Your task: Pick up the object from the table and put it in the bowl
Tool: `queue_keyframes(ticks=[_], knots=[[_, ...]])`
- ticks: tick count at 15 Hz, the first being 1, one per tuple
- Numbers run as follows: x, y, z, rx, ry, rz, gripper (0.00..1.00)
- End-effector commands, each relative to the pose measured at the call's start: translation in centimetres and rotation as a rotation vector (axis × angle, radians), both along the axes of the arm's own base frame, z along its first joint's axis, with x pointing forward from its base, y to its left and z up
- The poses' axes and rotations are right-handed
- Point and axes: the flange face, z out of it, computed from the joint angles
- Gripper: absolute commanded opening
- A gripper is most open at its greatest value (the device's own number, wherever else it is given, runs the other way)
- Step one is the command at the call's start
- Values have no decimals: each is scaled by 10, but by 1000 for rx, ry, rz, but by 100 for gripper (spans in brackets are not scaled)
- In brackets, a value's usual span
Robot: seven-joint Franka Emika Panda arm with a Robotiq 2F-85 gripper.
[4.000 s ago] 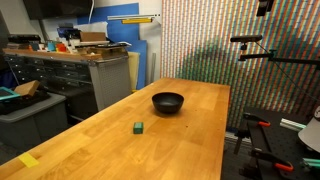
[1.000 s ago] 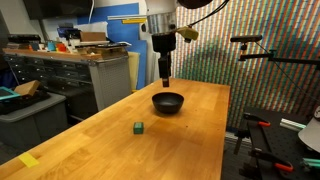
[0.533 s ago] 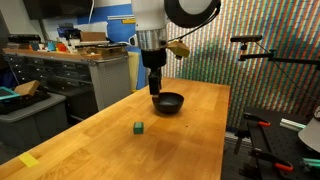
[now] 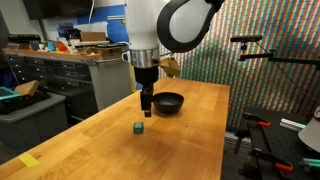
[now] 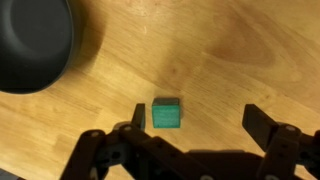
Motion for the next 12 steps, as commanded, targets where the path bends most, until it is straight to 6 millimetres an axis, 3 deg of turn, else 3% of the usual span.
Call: queue_keyframes(ticks=[1, 12], knots=[[13, 6, -8, 23, -39, 52, 100], [31, -2, -46, 73, -32, 142, 100]])
